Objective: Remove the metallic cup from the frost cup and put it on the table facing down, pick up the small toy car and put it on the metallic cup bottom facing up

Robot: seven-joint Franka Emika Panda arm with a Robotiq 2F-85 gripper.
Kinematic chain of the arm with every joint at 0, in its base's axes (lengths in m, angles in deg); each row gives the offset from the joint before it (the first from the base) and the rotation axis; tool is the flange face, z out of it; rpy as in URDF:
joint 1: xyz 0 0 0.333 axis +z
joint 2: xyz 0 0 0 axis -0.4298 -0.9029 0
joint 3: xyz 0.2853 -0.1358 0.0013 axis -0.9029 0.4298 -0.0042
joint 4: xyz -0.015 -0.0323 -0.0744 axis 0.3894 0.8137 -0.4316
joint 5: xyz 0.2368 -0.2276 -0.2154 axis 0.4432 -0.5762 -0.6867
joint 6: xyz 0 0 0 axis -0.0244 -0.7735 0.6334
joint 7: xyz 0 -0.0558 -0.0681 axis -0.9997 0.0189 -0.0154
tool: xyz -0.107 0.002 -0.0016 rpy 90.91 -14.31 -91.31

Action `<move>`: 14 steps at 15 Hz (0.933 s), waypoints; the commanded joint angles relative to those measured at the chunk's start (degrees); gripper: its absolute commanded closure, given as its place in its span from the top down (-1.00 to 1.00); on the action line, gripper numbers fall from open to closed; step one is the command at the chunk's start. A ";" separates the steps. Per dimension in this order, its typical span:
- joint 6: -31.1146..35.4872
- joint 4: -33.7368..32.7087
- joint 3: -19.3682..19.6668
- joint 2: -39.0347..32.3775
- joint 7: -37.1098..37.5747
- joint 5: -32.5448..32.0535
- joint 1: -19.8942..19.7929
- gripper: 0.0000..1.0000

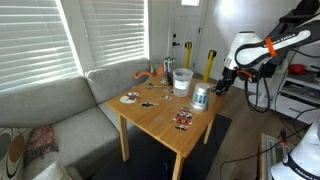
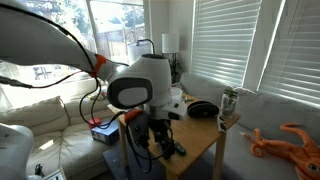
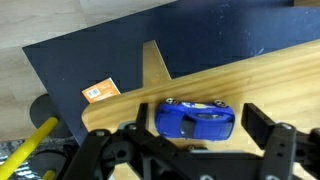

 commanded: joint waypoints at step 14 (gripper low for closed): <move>-14.39 -9.38 -2.85 11.71 -4.96 -0.49 3.01 0.01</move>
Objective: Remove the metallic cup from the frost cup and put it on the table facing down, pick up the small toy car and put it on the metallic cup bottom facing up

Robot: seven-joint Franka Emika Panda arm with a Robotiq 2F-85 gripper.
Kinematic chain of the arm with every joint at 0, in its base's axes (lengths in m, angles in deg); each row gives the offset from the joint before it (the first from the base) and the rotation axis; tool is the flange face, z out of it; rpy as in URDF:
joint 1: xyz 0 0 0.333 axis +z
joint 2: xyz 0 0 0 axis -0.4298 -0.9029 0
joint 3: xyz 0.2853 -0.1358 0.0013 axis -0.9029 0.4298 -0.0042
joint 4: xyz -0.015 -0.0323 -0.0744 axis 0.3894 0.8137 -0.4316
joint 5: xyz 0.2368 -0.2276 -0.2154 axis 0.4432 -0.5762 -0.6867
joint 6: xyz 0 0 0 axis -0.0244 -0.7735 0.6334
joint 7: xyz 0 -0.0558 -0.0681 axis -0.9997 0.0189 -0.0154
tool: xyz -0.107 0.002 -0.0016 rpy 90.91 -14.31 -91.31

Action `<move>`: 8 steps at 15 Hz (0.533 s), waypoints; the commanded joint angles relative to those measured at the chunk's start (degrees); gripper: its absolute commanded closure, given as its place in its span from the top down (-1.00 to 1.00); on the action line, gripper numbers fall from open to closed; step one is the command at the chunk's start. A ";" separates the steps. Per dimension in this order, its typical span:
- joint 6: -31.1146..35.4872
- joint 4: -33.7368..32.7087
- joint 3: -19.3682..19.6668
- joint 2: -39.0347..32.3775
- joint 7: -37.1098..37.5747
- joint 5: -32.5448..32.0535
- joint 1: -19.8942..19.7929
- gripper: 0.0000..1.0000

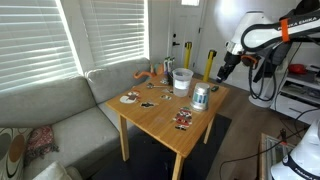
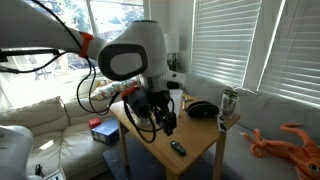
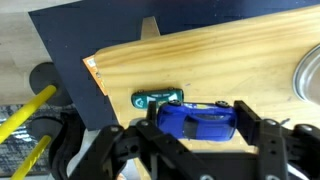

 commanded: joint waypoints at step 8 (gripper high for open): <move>-12.70 -9.24 -5.05 6.71 -6.51 2.28 11.58 0.01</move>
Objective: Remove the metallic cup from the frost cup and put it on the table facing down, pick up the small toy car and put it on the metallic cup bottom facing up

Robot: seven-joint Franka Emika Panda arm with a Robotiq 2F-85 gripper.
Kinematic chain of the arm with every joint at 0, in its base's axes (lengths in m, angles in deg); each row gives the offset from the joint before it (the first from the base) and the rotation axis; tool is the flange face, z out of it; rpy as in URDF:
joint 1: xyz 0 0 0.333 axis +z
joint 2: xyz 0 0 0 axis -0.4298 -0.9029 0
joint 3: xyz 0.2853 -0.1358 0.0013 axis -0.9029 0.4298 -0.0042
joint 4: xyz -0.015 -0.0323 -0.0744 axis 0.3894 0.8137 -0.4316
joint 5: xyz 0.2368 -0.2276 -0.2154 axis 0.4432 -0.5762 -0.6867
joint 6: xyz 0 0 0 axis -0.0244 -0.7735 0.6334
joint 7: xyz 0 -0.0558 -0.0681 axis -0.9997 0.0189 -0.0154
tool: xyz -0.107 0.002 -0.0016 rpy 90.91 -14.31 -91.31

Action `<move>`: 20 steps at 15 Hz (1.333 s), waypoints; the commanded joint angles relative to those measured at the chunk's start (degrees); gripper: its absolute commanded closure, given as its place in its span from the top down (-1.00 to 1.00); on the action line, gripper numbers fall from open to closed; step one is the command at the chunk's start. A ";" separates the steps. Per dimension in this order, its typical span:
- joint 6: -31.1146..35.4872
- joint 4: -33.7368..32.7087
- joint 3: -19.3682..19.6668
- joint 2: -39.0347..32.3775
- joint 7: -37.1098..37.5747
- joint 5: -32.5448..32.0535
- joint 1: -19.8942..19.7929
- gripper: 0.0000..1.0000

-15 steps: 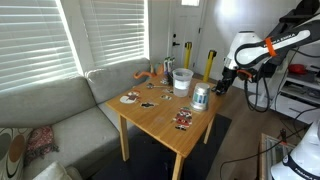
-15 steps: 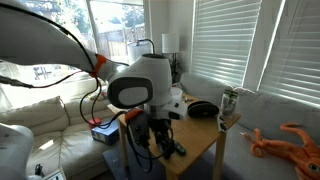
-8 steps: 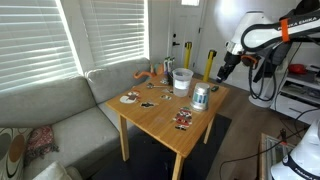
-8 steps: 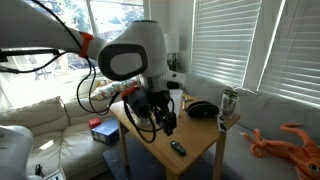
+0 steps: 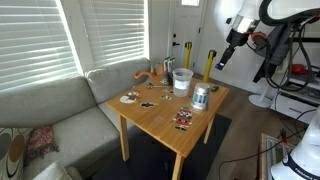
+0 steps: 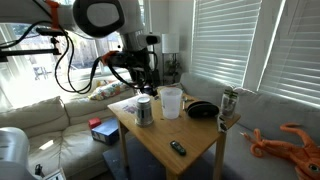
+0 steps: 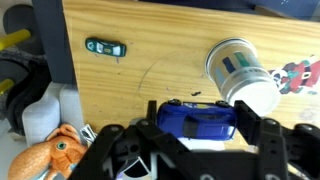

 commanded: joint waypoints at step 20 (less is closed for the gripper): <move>-1.66 -3.01 -1.38 -10.29 -4.73 6.96 6.98 0.01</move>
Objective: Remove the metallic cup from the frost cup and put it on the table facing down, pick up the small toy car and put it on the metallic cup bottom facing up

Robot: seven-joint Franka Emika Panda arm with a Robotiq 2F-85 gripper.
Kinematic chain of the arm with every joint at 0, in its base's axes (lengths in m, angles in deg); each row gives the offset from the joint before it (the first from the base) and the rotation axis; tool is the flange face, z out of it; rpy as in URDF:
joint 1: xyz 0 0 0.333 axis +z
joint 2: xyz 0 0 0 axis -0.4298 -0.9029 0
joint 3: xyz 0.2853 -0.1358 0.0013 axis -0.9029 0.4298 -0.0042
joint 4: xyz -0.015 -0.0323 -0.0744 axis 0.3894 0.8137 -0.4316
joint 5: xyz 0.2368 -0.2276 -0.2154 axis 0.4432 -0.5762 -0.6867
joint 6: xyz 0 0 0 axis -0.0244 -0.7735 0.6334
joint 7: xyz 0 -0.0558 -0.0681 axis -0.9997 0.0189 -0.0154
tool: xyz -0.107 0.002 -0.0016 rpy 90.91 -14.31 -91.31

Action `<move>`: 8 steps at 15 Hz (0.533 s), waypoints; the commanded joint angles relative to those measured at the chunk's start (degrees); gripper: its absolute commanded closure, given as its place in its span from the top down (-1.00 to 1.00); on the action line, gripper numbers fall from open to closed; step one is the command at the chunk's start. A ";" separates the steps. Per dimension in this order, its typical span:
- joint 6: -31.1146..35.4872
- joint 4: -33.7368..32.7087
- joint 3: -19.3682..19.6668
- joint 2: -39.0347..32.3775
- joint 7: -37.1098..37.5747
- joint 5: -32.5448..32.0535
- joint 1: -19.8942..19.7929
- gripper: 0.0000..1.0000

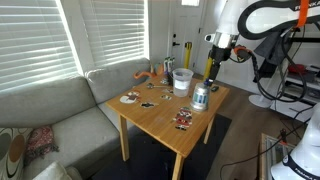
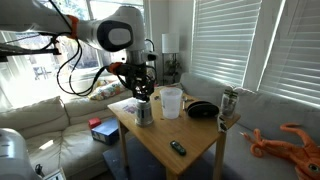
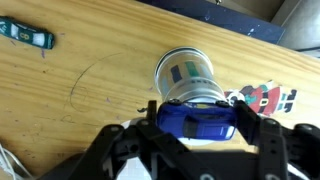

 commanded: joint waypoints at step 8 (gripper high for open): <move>-1.75 -4.24 -0.39 -4.26 -3.01 2.72 0.15 0.01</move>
